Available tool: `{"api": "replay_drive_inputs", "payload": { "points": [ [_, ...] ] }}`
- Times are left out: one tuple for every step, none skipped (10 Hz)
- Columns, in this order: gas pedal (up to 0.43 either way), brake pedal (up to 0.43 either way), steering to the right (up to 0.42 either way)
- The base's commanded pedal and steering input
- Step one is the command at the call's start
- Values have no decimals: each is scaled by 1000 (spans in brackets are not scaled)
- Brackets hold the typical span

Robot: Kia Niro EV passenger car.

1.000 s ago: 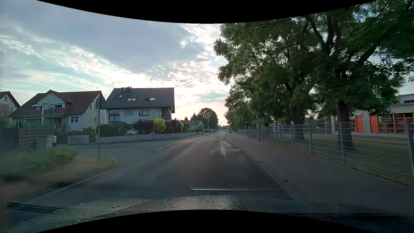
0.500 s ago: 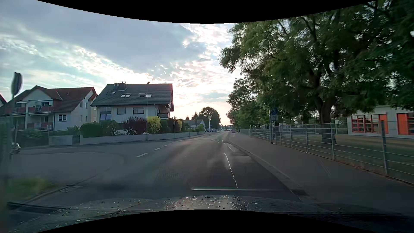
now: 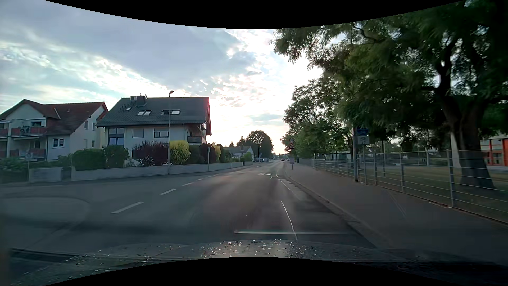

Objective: Follow the waypoints while adhering to traffic rules and regulations

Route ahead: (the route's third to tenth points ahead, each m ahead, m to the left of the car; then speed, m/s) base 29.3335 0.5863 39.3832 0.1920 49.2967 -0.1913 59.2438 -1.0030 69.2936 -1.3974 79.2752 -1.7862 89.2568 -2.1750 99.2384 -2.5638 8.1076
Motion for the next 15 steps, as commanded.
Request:
{"api": "replay_drive_inputs", "payload": {
  "points": [
    [28,0,-15],
    [28,0,-15],
    [28,0,-16],
    [28,0,-14],
    [28,0,-12],
    [28,0,-11],
    [28,0,-7],
    [28,0,-2],
    [28,0,0],
    [28,0,1],
    [20,0,2],
    [20,0,2],
    [20,0,3],
    [20,0,5],
    [20,0,6]
  ]
}}
